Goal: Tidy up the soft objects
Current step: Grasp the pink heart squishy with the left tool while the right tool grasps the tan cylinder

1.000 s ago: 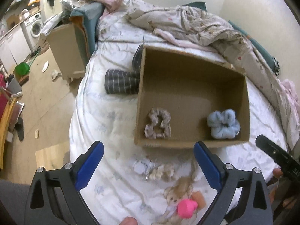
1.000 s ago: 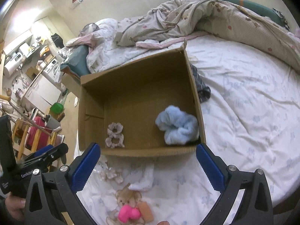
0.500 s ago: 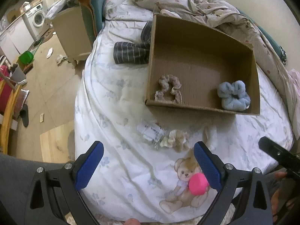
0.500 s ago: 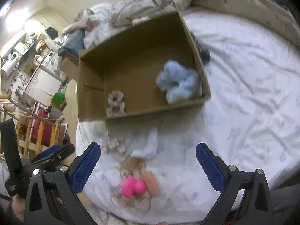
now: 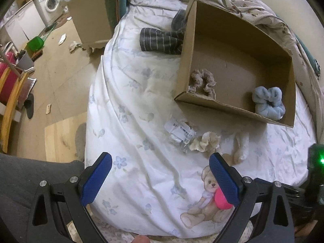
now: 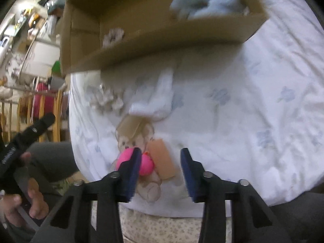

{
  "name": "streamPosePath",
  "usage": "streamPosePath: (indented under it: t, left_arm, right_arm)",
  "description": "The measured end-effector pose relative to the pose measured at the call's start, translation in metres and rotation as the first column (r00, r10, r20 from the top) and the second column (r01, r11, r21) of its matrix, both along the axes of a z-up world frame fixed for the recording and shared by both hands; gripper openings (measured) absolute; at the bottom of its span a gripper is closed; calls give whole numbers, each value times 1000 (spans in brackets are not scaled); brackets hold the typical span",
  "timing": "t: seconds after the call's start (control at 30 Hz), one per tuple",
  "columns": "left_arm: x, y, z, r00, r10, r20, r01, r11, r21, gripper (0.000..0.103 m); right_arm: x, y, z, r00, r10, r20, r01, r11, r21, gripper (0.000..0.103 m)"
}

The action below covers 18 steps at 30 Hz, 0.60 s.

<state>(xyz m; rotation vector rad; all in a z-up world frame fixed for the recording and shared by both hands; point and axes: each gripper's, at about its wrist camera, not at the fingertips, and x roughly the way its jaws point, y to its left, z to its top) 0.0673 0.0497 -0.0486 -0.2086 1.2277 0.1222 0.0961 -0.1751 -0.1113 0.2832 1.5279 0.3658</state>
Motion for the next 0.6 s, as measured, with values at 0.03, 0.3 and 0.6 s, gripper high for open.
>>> streamPosePath:
  t: [0.03, 0.3, 0.6]
  left_arm:
    - [0, -1, 0, 1000, -4, 0, 4, 1000, -4, 96]
    - [1, -6, -2, 1000, -20, -3, 20, 1000, -19, 96]
    - [-2, -22, -3, 998, -70, 2, 70, 997, -17, 96]
  right_arm:
    - [0, 3, -3, 1000, 13, -5, -13, 1000, -9, 42]
    - [3, 24, -25, 996, 71, -53, -75, 995, -62, 34]
    - [3, 21, -14, 996, 93, -2, -93, 993, -71, 6]
